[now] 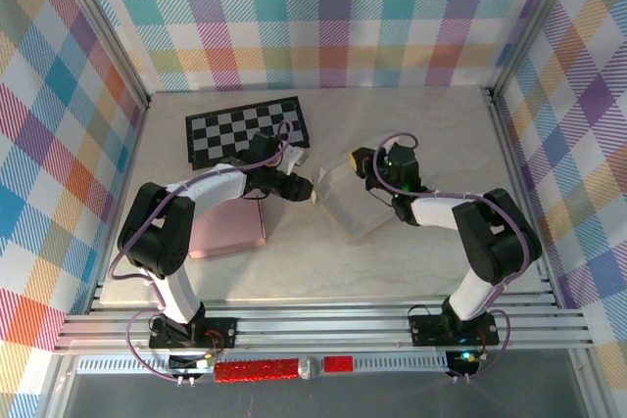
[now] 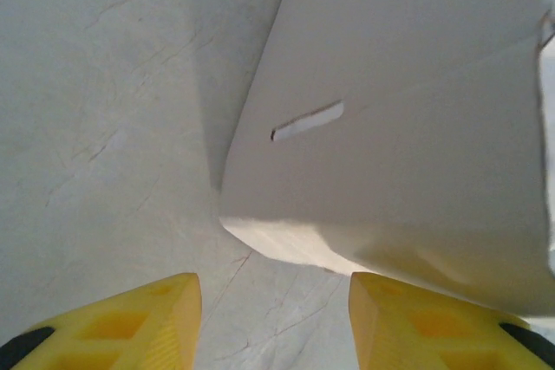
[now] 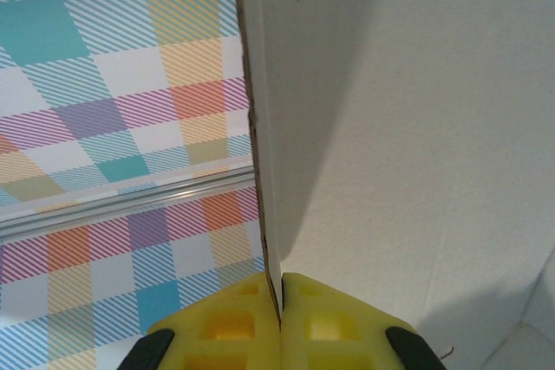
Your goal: Fold the paper box
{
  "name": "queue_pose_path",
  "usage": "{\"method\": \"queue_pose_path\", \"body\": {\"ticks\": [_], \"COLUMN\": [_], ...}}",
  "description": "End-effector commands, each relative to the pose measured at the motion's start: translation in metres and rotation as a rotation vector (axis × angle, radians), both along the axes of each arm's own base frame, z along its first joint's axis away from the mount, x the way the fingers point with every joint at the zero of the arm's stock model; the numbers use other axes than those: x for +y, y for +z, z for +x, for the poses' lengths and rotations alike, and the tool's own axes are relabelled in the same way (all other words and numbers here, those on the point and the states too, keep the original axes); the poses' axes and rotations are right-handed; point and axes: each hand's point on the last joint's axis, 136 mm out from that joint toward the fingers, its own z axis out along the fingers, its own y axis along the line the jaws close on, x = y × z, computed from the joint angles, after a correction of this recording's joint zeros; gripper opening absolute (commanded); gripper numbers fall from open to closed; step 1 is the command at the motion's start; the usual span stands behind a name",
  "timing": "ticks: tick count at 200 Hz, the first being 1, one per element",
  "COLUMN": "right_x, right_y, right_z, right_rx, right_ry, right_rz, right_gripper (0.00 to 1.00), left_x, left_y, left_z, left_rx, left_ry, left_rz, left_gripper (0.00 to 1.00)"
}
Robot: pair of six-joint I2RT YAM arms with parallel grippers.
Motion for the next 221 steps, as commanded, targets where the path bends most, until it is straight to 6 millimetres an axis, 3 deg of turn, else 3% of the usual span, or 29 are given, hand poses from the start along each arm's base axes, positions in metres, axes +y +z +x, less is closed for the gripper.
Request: {"method": "queue_pose_path", "body": {"ticks": [1, 120, 221], "right_x": [0.005, 0.005, 0.005], "right_y": [-0.005, -0.002, 0.002], "right_z": [-0.003, 0.001, 0.007], "right_rx": [0.033, 0.047, 0.035], "right_ry": [0.024, 0.015, -0.003], "right_rz": [-0.011, -0.008, -0.007], "right_gripper": [0.0, 0.0, 0.0], "left_x": [-0.016, -0.032, -0.041], "left_y": [0.015, 0.012, 0.01], "left_z": [0.007, 0.012, 0.002], "left_rx": [-0.075, -0.112, -0.125], "left_ry": [-0.067, -0.078, -0.088], "left_rz": [-0.039, -0.037, -0.021], "left_gripper": [0.48, 0.43, 0.36]}}
